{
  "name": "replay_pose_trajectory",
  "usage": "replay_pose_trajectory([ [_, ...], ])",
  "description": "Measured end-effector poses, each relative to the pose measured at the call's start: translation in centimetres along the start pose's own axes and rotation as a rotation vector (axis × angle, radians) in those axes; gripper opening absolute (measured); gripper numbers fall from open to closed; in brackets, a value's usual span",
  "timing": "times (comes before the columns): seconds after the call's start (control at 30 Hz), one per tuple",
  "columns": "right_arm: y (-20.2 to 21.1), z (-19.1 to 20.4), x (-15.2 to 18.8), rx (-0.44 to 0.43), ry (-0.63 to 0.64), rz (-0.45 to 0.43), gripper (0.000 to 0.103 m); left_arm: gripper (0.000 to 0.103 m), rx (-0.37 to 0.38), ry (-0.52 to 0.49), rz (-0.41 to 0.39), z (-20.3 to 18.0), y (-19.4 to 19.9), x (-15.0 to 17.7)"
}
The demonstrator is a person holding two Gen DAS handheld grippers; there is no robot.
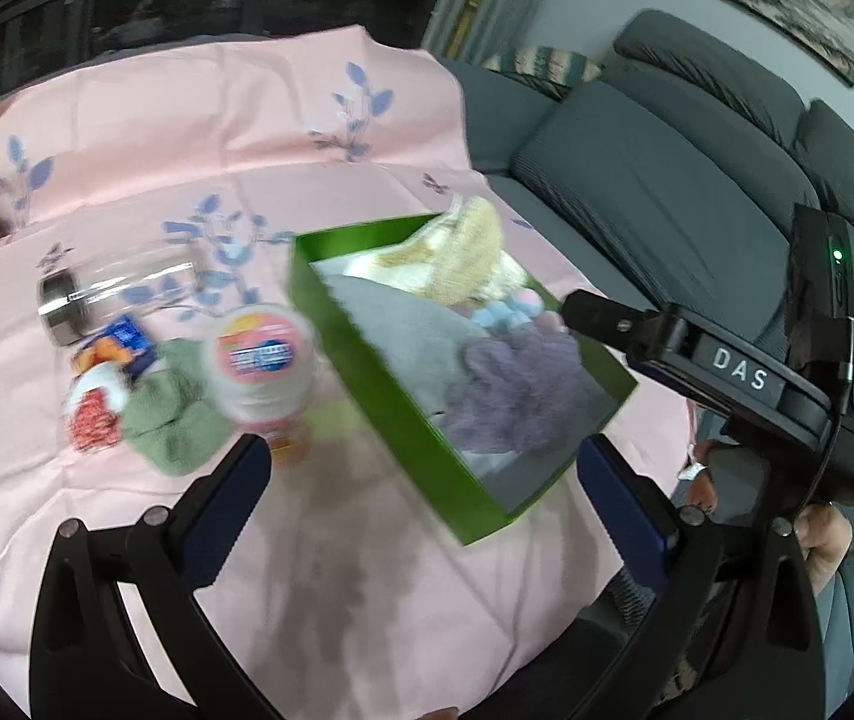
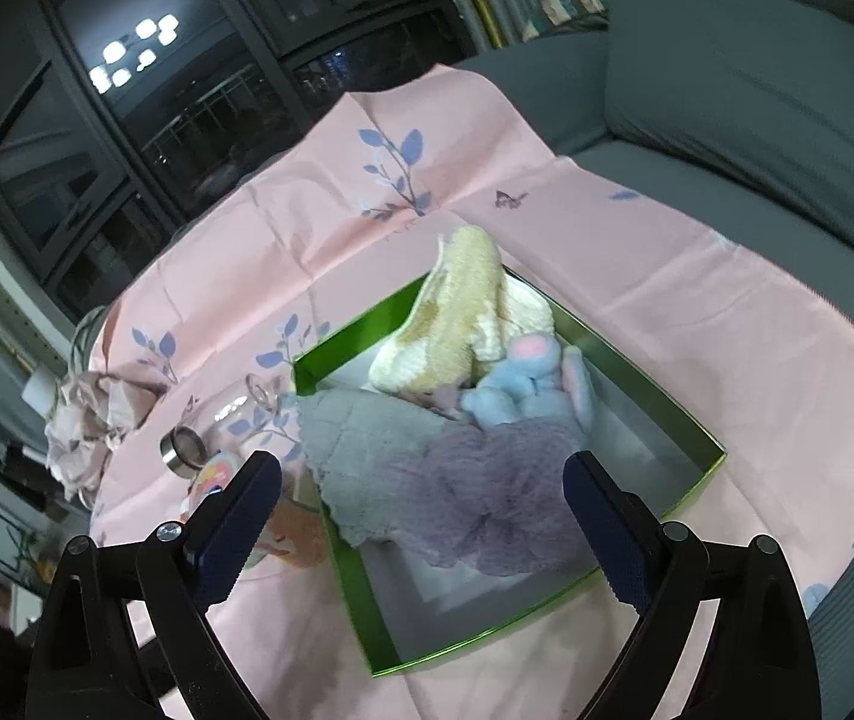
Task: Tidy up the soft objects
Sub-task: 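Move the right gripper back over the pile of items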
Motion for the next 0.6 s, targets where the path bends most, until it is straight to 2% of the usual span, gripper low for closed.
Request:
replay_pose_trajectory([
  [0.3, 0.4, 5.2, 1.0, -0.027, 0.132, -0.008, 0.095, 0.102, -0.103, 0.096, -0.047, 6.5, 4.7, 1.4],
  [0.43, 0.3, 7.8, 1.8, -0.059, 0.181, -0.002, 0.095, 0.102, -0.188, 0.143, -0.06, 10.5, 6.9, 2.8],
  [0.5, 0.2, 9.2, 2.4, -0.071, 0.221, 0.006, 0.095, 0.102, -0.244, 0.157, -0.051, 12.6, 7.8, 3.7],
  [0.6, -0.2, 11.3, 3.4, -0.083, 0.269, 0.023, 0.095, 0.102, -0.285, 0.197, -0.022, 15.1, 8.4, 5.3],
])
Point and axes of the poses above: each gripper's, at about its wrist camera, not at the fingertips, and y roughly against the way its jaws point, z to its left, x to its underside, the point moved 8 cm from there along -y, roughly the way its jaws point, and after that the axes turned 4 degrees about -z, right-handed, at the moved point
